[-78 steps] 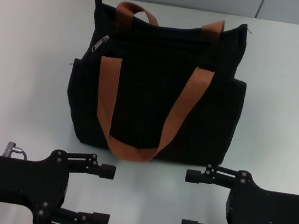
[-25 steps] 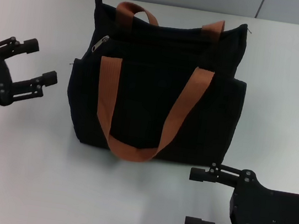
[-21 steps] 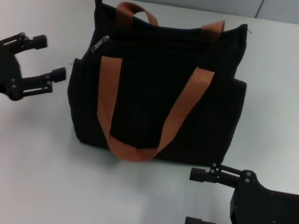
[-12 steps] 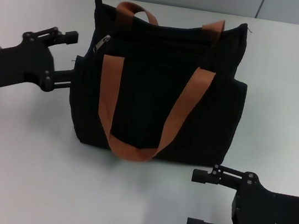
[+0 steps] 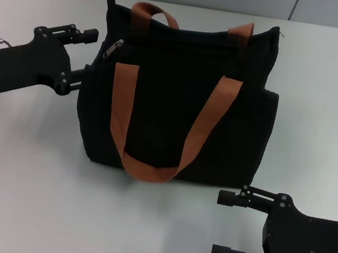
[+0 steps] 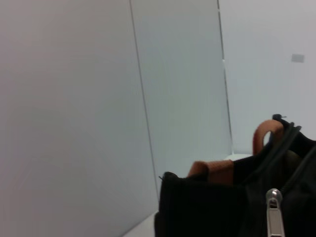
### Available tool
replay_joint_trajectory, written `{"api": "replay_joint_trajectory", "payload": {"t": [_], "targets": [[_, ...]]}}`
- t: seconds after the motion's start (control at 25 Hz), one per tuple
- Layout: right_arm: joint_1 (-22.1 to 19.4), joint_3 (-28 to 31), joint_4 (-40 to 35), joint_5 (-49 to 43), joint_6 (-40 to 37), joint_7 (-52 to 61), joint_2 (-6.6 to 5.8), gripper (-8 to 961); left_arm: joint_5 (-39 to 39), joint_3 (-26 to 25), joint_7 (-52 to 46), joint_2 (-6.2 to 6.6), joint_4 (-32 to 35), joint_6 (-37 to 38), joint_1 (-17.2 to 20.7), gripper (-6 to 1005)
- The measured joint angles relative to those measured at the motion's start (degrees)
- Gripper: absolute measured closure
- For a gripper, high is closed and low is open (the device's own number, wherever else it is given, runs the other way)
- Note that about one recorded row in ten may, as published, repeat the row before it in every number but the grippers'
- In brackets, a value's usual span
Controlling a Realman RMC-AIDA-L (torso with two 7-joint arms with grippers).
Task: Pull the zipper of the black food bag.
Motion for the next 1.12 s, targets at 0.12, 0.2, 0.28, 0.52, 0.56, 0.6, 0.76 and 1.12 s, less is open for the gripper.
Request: {"api": "replay_joint_trajectory", "payload": {"t": [0.12,0.2,0.28,0.52,0.56,0.6,0.76,1.12], "targets": [[0.13,0.06,0.0,0.05,0.08,-0.01,0.0,135,-0.78,-0.43,0.73,-0.27,0.0,-0.01,0.24,463],[0.16,0.09,0.0,0.06,0.08,-0.01,-0.01,135,-1.88,-0.62,1.19,-0.6,0.1,0.32,0.59,506],[0.25,0.14,0.0,0.08,0.09,-0.01,0.0,135,-2.78,-0.73,1.79,-0.83,0.23,1.11,0.98,549],[0.51,0.5,0.14,0.19,0.09,-0.01,0.02,135,-4.15,-1.21,3.45,-1.3,0.34,4.44,2.19,678],[0.55,0.63,0.17,0.19,0.08,-0.01,0.03,135,-4.16,-1.42,3.8,-1.42,0.32,4.68,2.31,699],[0.58,0.76,0.2,0.19,0.04,-0.01,0.04,134,-4.16,-1.61,4.13,-1.53,0.27,4.93,2.44,727],[0.92,2.75,0.46,0.25,-3.22,0.03,0.15,134,-4.57,-1.91,4.83,-1.95,0.26,6.29,2.95,838],[6.37,14.26,0.12,3.34,-16.11,20.27,-0.06,134,-7.88,-1.89,8.14,-2.74,-1.3,8.23,3.89,973]]}}
